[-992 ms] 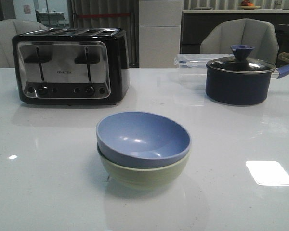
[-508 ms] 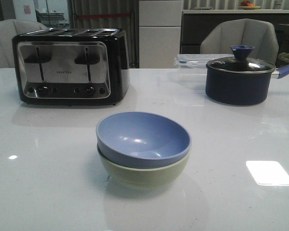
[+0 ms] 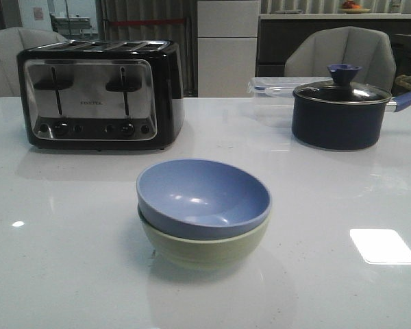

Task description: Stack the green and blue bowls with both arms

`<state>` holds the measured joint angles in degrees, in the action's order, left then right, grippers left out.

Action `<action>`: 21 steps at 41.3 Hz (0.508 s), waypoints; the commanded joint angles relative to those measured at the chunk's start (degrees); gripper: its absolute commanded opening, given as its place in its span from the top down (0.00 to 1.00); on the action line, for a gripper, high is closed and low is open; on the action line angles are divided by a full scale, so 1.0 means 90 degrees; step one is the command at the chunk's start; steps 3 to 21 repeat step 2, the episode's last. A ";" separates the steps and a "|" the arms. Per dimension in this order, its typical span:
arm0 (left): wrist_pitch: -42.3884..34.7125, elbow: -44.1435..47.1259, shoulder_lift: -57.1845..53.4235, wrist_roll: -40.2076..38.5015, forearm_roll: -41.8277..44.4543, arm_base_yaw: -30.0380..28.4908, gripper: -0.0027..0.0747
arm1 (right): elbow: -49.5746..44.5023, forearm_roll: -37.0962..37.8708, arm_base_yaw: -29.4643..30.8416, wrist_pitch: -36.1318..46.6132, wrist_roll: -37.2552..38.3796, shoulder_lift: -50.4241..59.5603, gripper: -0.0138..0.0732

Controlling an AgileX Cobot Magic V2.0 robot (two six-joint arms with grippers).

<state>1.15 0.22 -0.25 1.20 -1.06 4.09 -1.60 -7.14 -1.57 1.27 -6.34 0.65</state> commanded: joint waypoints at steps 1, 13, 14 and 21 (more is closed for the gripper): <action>-0.0549 0.0031 -0.0126 -0.0075 -0.0005 -0.0005 0.85 | 0.0019 0.0066 0.0029 0.0566 0.0034 0.0117 0.78; -0.0549 0.0031 -0.0126 -0.0075 -0.0005 -0.0005 0.85 | 0.0019 0.0066 0.0029 0.0566 0.0034 0.0117 0.78; -0.0549 0.0031 -0.0126 -0.0075 -0.0005 -0.0005 0.85 | 0.0019 0.0066 0.0029 0.0566 0.0034 0.0117 0.78; -0.0549 0.0031 -0.0126 -0.0075 -0.0005 -0.0005 0.85 | 0.0019 0.0066 0.0029 0.0566 0.0034 0.0117 0.78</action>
